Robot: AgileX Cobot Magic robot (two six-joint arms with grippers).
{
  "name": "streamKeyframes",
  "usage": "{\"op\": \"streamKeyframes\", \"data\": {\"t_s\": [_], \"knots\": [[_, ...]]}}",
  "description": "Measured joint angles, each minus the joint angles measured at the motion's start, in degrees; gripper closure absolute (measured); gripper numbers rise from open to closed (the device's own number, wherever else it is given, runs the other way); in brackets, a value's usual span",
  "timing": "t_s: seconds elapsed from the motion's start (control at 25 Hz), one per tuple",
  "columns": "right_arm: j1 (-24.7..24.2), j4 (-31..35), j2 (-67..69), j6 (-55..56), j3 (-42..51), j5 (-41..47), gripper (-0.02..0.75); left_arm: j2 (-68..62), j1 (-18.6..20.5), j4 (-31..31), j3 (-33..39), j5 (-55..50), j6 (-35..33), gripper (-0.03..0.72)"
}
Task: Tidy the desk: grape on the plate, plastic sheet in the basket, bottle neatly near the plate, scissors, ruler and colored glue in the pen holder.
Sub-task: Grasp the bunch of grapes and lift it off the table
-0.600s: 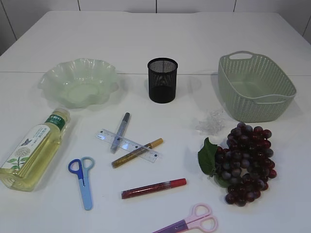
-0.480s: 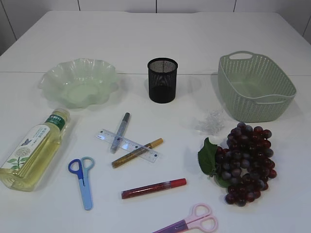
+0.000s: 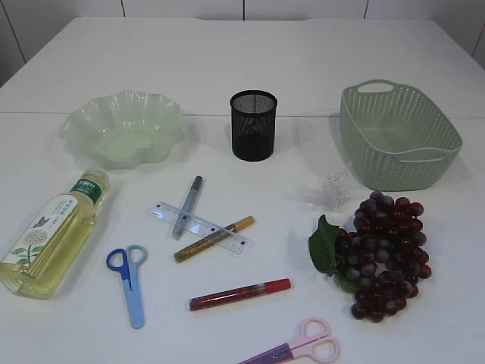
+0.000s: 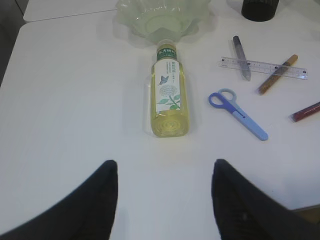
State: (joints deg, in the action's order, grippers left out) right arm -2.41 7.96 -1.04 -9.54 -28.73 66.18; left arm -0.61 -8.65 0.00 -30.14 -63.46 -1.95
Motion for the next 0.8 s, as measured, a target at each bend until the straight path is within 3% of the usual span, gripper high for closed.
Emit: {"op": "streamKeyframes", "data": {"t_s": [0.8], "knots": [[0.0, 0.0, 0.0, 0.0, 0.0, 0.0, 0.190, 0.0, 0.0, 0.0, 0.0, 0.0, 0.0, 0.253]]}}
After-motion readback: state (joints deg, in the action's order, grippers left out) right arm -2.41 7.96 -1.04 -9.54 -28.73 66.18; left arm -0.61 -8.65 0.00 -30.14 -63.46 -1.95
